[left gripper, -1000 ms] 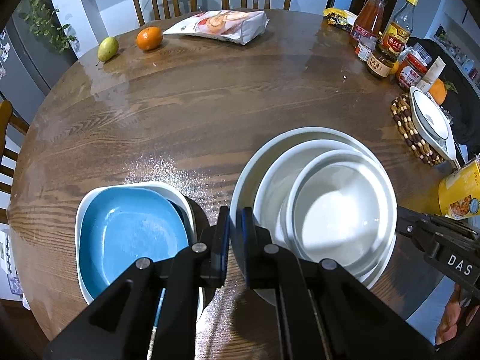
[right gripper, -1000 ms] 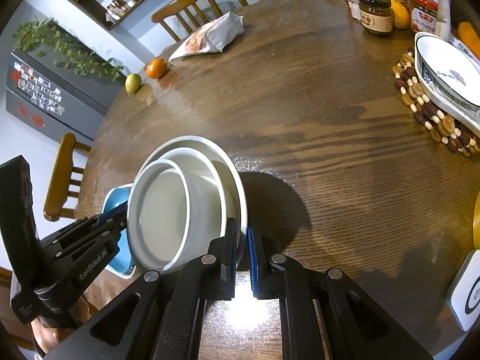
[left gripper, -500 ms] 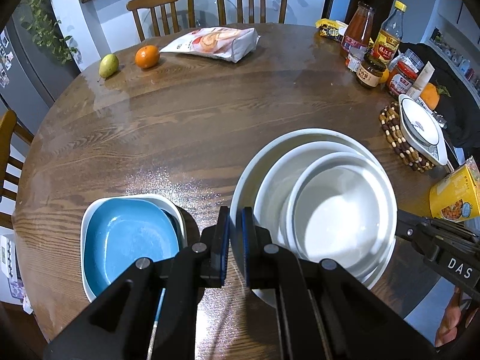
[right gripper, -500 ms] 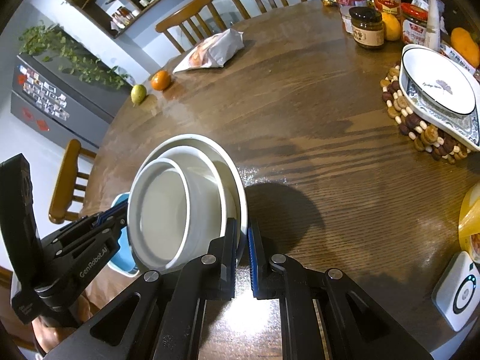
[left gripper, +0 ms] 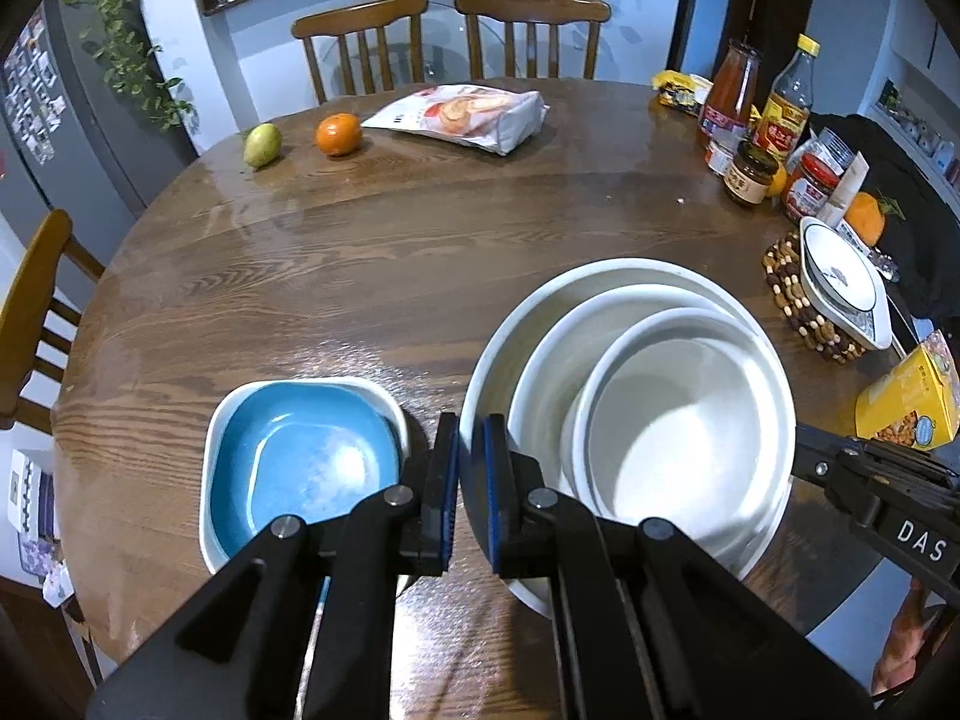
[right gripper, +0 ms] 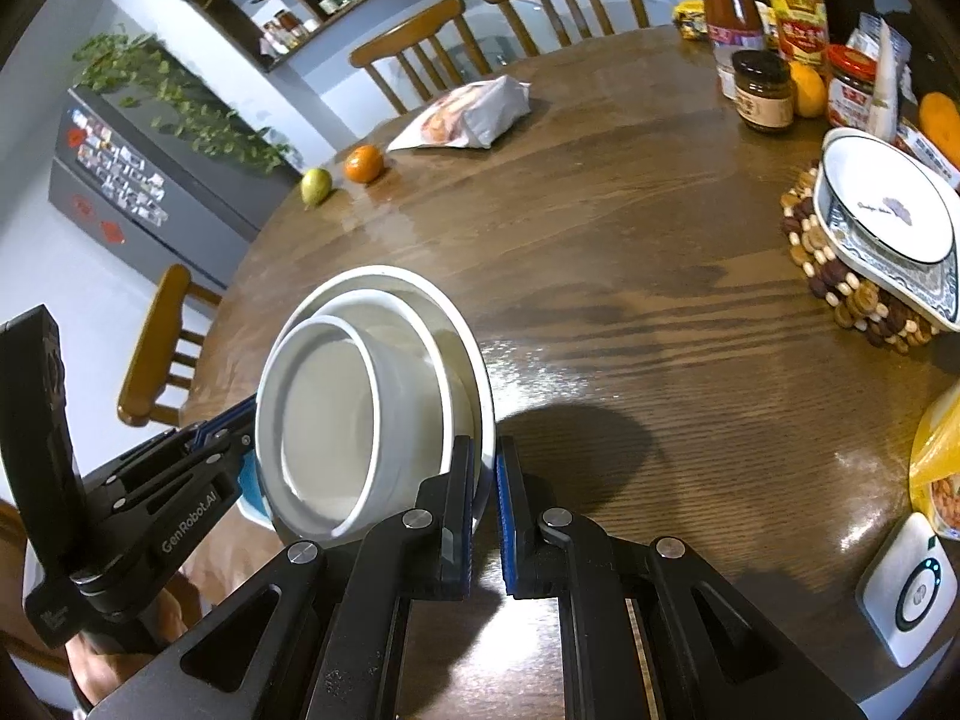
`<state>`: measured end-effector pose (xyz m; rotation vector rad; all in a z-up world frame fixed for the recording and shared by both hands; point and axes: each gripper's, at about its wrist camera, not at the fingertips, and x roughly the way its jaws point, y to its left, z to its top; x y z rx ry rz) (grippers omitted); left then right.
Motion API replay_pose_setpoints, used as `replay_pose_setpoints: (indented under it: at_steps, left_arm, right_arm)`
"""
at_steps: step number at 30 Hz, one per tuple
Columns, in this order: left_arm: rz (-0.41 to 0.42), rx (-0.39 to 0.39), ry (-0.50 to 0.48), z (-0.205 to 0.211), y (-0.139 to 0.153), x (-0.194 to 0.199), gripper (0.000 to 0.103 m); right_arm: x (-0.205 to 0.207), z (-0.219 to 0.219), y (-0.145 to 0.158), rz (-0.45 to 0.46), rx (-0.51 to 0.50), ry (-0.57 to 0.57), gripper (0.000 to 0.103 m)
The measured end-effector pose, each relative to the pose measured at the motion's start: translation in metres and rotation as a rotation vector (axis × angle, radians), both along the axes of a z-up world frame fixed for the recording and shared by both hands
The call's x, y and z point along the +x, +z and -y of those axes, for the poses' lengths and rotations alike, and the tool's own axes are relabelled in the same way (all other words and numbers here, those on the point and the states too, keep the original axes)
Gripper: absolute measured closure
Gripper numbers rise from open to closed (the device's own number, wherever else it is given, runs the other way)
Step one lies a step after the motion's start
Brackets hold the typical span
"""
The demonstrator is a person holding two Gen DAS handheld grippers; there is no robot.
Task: Organize plates and bowls
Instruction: 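Lift the white bowl stack and carry it over the teal dish tray, then lower the bowl stack into the teal dish on the blue-and-white tray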
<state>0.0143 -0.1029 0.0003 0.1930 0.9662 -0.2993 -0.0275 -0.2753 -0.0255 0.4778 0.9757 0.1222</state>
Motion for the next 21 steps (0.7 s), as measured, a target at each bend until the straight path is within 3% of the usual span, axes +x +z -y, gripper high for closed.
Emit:
replay_pose_setpoints:
  at_steps: [21]
  left_arm:
    - [-0.006,-0.013,0.081,-0.076,0.007,0.019,0.1]
  right_arm:
    - [0.03,-0.071,0.007,-0.005,-0.019,0.09,0.092]
